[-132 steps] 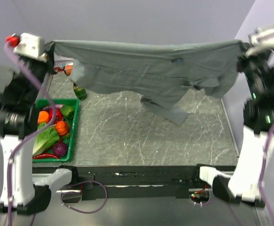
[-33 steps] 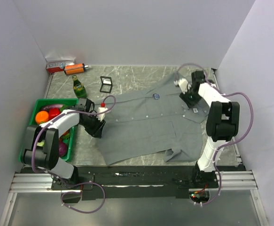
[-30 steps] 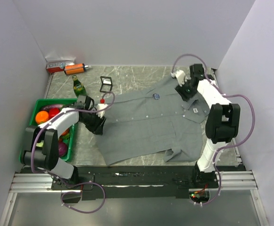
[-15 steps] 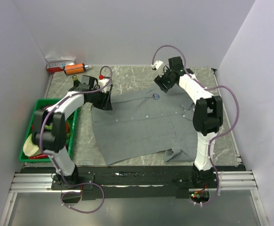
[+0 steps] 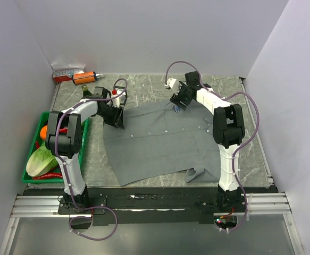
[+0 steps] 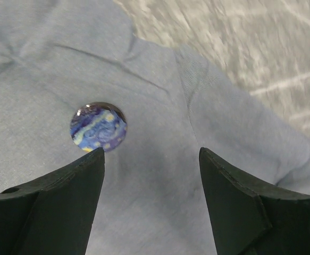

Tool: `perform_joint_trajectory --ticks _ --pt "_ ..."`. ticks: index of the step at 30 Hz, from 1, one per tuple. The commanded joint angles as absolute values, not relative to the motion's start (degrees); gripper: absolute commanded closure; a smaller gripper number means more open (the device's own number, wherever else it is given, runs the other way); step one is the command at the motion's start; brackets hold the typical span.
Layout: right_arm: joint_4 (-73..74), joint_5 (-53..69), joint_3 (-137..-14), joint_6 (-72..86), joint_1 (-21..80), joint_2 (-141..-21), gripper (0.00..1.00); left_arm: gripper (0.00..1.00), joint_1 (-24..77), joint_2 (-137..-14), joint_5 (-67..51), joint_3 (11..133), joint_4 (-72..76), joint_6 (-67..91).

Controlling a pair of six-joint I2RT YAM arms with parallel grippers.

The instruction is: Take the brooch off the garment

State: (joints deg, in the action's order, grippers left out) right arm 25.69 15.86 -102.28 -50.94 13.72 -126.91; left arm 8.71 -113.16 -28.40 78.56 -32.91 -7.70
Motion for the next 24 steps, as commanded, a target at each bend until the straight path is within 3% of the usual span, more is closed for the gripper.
perform_joint_trajectory --ticks 1,12,24 --pt "24.25 19.51 -101.6 -56.95 14.59 -127.26 0.21 0.52 8.79 -114.08 -27.86 81.65 -36.65 -11.42" --pt "28.3 23.2 -101.42 -59.85 15.82 -128.67 0.19 0.53 8.7 -113.64 -29.62 80.6 -37.09 -10.81" --pt "29.18 18.02 -103.1 -60.65 16.7 -131.66 0.25 0.53 8.7 -113.47 -29.71 81.39 -37.79 -11.78"
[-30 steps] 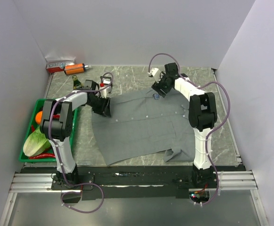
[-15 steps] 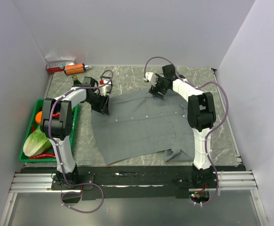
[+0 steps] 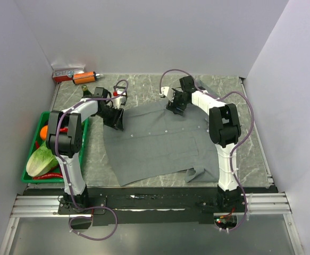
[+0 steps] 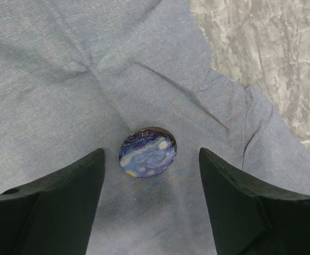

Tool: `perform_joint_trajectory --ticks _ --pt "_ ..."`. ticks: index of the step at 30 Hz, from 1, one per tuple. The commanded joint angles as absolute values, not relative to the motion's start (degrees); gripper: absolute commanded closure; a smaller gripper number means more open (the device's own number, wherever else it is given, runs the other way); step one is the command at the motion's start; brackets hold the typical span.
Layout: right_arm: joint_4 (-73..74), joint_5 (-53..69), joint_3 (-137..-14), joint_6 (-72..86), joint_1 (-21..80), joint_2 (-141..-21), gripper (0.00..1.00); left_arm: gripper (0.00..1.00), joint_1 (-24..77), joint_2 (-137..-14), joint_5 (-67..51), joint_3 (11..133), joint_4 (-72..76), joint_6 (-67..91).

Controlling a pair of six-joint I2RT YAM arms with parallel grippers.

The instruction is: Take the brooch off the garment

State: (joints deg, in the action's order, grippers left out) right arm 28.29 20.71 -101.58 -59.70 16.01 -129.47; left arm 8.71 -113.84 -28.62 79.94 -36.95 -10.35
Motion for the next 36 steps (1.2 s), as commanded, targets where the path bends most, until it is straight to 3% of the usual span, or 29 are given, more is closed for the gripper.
perform_joint_trajectory --ticks 1,8,14,22,31,36 --pt "28.57 17.23 -103.1 -60.12 16.79 -131.75 0.25 0.53 8.7 -113.21 -29.62 81.39 -37.79 -11.95" --pt "19.27 15.03 -99.33 -56.25 16.7 -126.84 0.36 0.53 8.7 -111.8 -29.97 79.28 -37.27 -12.48" --pt "8.28 12.92 -93.34 -55.11 16.87 -122.52 0.37 0.54 8.7 -110.74 -30.32 77.79 -36.22 -12.22" --pt "5.19 9.4 -92.82 -55.46 17.4 -123.05 0.44 0.54 8.79 -110.13 -32.08 77.79 -34.63 -9.67" --pt "9.39 9.23 -95.61 -57.66 17.75 -124.27 0.67 0.54 8.79 -110.3 -32.69 78.48 -34.36 -9.14" --pt "12.39 8.17 -97.03 -56.43 17.75 -125.07 0.71 0.54 8.7 -110.83 -32.7 79.45 -34.72 -9.23"
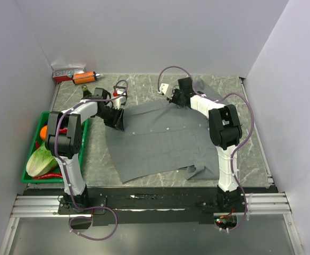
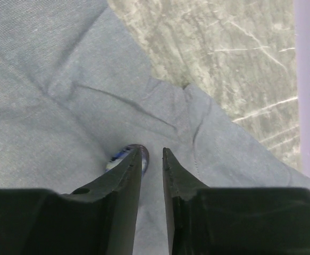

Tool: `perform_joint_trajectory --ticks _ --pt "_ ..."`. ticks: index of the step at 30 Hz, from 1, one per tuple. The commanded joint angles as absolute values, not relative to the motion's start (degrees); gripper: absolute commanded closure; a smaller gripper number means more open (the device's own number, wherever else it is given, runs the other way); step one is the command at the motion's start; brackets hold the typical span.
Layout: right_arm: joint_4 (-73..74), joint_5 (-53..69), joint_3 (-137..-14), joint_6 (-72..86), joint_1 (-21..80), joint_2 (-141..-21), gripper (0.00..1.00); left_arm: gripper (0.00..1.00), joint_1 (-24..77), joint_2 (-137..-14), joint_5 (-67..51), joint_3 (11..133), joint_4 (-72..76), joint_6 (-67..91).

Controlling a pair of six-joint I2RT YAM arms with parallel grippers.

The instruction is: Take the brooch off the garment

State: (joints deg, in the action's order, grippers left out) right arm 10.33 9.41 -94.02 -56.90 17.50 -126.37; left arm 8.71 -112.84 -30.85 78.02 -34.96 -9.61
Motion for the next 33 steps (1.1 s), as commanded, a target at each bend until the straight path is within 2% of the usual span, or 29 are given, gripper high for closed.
perform_joint_trajectory --ticks 1,3,4,7,10,15,21,26,33 --pt "12.65 8.43 -96.77 -54.77 17.75 -124.46 0.69 0.54 8.79 -110.83 -32.61 79.54 -34.63 -9.32" --pt "12.48 9.05 -95.63 -52.66 17.75 -123.32 0.64 0.54 8.79 -111.0 -32.7 79.89 -34.63 -9.14" --pt "12.13 9.92 -95.1 -50.38 17.75 -122.01 0.56 0.54 8.79 -111.09 -32.78 80.07 -34.63 -8.97" --pt "13.17 11.6 -94.57 -47.73 17.84 -121.2 0.48 0.54 8.79 -111.44 -32.96 80.51 -34.45 -8.62" --pt "16.78 11.43 -96.41 -47.2 18.37 -123.3 0.47 0.54 8.79 -111.97 -33.22 81.03 -34.63 -8.35" --pt "20.91 8.8 -99.83 -47.02 18.37 -127.43 0.49 0.54 8.79 -112.32 -33.22 81.82 -35.16 -8.7" --pt "19.17 4.31 -100.73 -45.71 17.93 -129.55 0.6 0.54 8.79 -112.59 -33.05 82.26 -35.42 -8.7" --pt "15.47 0.88 -100.37 -45.62 17.93 -128.85 0.65 0.54 8.79 -112.5 -33.31 81.91 -35.33 -8.44" --pt "13.45 -3.25 -101.16 -43.86 17.93 -128.23 0.79 0.54 8.79 -112.5 -33.49 81.91 -35.07 -8.0"
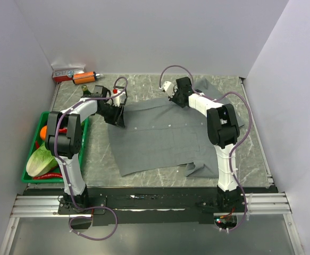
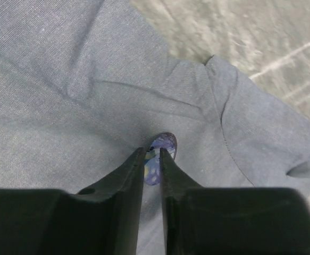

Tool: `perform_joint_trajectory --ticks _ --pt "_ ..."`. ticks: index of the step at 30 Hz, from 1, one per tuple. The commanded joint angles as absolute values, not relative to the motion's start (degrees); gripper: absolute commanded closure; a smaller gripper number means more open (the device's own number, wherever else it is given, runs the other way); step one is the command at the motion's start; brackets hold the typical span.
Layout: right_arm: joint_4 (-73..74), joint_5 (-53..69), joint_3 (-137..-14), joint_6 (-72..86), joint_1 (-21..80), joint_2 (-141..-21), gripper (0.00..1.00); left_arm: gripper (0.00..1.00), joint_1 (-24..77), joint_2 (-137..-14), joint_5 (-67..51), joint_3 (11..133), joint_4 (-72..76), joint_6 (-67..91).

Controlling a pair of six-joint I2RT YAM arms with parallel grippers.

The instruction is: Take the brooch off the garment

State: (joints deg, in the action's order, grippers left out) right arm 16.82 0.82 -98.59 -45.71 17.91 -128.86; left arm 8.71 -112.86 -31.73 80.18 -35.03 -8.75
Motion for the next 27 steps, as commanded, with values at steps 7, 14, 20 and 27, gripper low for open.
perform_joint_trajectory --ticks 7,14,20,27 --pt "16.51 -6.94 -104.15 -43.51 17.93 -130.86 0.9 0.54 8.79 -113.2 -33.93 82.62 -35.24 -7.82" --pt "20.04 -9.4 -106.61 -42.28 17.75 -132.89 1.0 0.54 8.79 -113.47 -34.01 82.88 -35.42 -7.91" --pt "23.29 -7.22 -106.36 -39.47 17.84 -131.32 1.0 0.54 8.79 -113.38 -34.8 83.58 -35.68 -7.82" --pt "23.2 7.01 -97.75 -32.79 18.89 -117.52 1.0 0.54 8.79 -112.06 -36.38 83.58 -35.33 -7.38"
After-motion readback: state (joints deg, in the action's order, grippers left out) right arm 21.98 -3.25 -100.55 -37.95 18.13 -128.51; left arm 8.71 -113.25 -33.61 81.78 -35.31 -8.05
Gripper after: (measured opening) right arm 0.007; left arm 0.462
